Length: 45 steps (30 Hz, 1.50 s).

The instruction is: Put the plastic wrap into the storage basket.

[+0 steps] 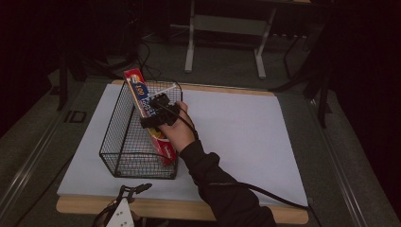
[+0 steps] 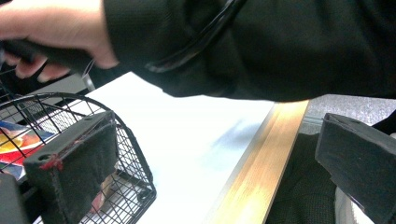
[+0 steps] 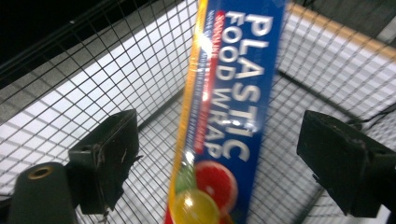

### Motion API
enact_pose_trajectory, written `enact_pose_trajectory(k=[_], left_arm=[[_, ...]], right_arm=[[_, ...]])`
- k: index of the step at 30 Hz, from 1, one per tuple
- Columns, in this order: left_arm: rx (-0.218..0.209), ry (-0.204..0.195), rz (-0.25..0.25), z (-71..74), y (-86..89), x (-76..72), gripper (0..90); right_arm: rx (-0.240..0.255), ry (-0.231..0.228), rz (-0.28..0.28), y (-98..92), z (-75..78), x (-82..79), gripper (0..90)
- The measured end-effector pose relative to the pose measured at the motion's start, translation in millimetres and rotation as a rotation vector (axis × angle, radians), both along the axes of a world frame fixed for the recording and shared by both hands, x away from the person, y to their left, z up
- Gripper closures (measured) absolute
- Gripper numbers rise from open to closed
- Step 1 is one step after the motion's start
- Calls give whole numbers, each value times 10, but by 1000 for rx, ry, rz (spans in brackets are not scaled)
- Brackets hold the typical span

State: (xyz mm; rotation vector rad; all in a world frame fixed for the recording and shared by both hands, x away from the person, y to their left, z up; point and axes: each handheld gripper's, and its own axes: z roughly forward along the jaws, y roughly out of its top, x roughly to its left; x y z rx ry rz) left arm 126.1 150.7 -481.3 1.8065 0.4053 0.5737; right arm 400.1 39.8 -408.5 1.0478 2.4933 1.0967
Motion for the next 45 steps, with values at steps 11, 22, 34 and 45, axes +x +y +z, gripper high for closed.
enact_pose_trajectory(k=[11,22,34,45], left_arm=[[10,9,-1,-13,-20,15,0],[11,8,2,-14,-23,19,0],[12,15,0,-20,-29,22,0],[13,17,2,-25,-39,29,0]], right_arm=[[-8,-61,24,-586,111,-168,129],[24,-151,-31,-1140,55,-461,133],[24,-170,-75,-1595,-110,-645,133],[3,-144,-109,-2018,-329,-831,135]])
